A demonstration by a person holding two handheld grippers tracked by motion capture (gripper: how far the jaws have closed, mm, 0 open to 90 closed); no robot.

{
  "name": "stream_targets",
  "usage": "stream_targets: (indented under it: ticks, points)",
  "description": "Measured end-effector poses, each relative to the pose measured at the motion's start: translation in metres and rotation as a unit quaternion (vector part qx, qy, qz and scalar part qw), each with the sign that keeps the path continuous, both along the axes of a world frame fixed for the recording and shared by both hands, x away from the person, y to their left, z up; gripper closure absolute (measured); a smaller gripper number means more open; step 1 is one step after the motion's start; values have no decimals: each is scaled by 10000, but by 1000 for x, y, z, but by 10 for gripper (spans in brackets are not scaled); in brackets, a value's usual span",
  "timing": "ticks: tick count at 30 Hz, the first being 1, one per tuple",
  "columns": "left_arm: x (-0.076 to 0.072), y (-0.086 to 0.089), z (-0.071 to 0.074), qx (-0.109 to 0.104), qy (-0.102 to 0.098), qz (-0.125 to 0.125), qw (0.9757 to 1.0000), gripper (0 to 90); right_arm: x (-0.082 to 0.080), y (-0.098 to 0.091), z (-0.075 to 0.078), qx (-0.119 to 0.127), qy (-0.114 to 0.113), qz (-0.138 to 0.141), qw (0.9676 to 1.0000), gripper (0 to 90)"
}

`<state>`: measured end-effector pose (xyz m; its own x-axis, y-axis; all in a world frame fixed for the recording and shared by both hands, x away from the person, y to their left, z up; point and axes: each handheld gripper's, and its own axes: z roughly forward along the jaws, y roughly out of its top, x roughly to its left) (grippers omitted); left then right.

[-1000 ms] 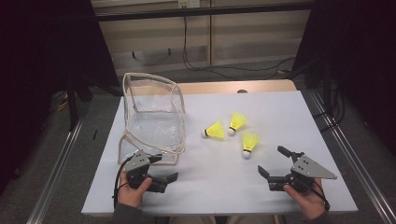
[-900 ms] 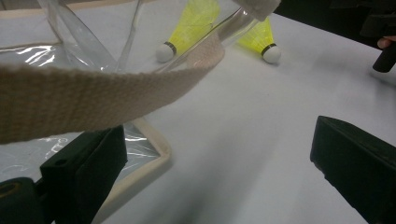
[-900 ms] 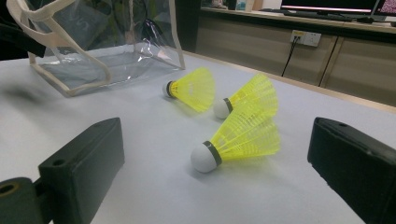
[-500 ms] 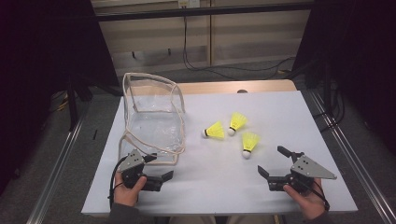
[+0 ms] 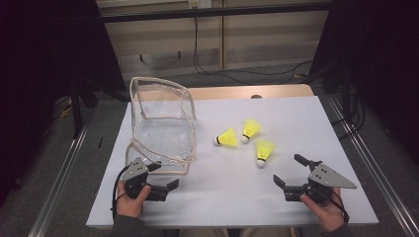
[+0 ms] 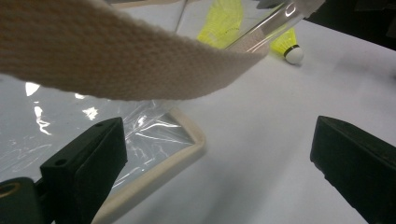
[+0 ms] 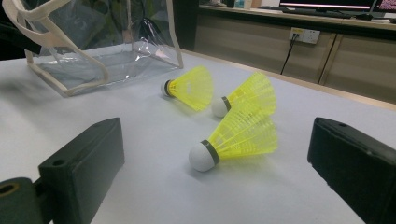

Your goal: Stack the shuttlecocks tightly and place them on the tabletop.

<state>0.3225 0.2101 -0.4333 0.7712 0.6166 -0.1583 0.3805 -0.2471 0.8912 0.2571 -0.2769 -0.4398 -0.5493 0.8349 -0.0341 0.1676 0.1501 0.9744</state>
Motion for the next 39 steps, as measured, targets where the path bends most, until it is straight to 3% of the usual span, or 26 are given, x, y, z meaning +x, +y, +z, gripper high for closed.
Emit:
stream_targets:
  ticks: [15, 31, 39]
  points:
    - [0, 6, 1, -42, -72, 128, 9999, 37, 11, -6, 6, 31, 103, -114, 9999, 28]
    - [0, 7, 1, 89, -91, 27, 9999, 36, 31, -4, 11, 58, 367, -140, 9992, 30]
    - [-1, 9, 2, 12, -102, 56, 9999, 37, 42, -7, 17, 83, 427, -220, 9988, 34]
